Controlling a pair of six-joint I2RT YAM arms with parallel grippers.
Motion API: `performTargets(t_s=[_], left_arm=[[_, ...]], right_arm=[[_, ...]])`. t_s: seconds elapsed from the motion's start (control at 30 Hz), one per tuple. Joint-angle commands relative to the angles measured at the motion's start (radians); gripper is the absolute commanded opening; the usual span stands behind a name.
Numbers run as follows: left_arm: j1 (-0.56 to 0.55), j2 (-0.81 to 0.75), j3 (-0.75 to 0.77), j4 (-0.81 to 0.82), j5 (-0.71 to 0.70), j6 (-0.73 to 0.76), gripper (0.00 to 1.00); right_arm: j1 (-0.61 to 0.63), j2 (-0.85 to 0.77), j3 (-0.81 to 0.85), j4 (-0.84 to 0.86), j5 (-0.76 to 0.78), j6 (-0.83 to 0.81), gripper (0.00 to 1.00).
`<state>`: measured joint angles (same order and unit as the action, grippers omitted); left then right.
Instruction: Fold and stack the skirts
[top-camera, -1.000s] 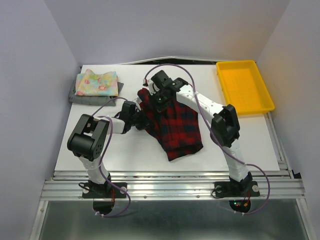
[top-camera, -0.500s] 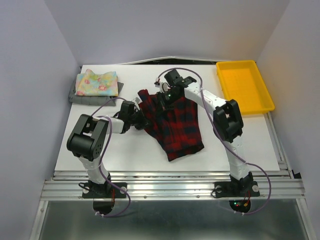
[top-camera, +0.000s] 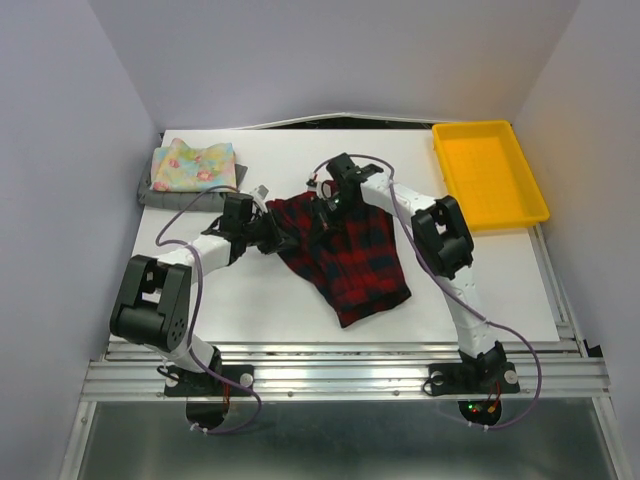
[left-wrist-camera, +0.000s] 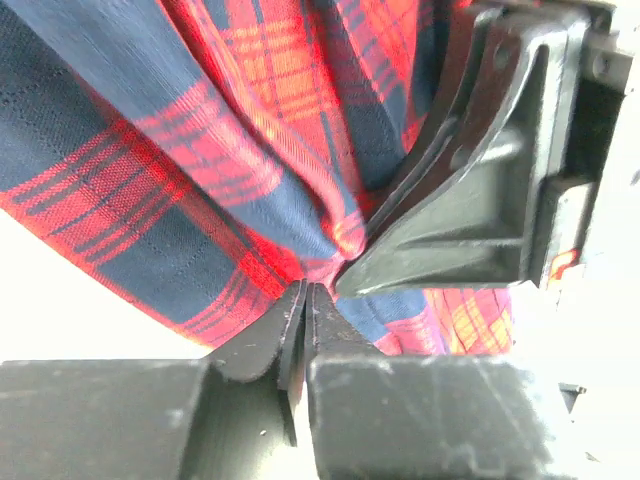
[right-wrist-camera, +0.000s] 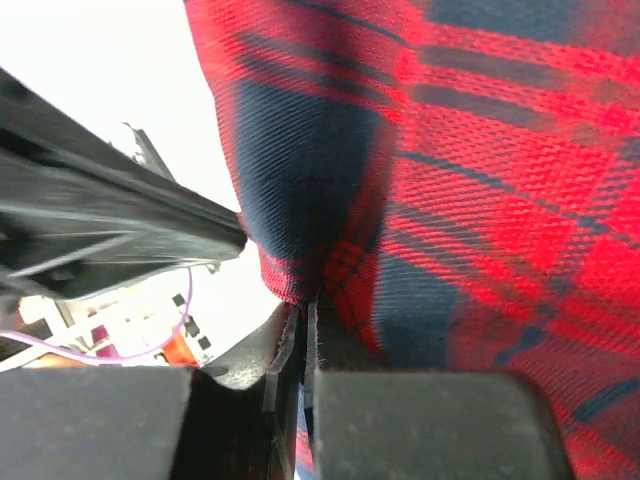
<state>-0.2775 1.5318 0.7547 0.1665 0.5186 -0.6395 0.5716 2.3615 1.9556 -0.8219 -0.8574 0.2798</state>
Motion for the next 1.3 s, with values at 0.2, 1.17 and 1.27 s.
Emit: performTargets(t_s=[0.2,1.17,1.27], left_arm=[[0.003,0.122,-0.023,-0.005,0.015,0.0,0.0],[0.135,-0.255,0.261,-0.53,0.193,0.778,0.45],[0.087,-0.286,0.278,-0.623,0.213,1.217,0.5]], right_arm=[[-0.018,-0.085,0.063,0.127,-0.192,0.211,0.01],[-0.018,0.007,0.181,0.121,-0.149,0.159,0.72],[-0.059,-0.14,0.119,0.041,-0.024,0.086,0.75]])
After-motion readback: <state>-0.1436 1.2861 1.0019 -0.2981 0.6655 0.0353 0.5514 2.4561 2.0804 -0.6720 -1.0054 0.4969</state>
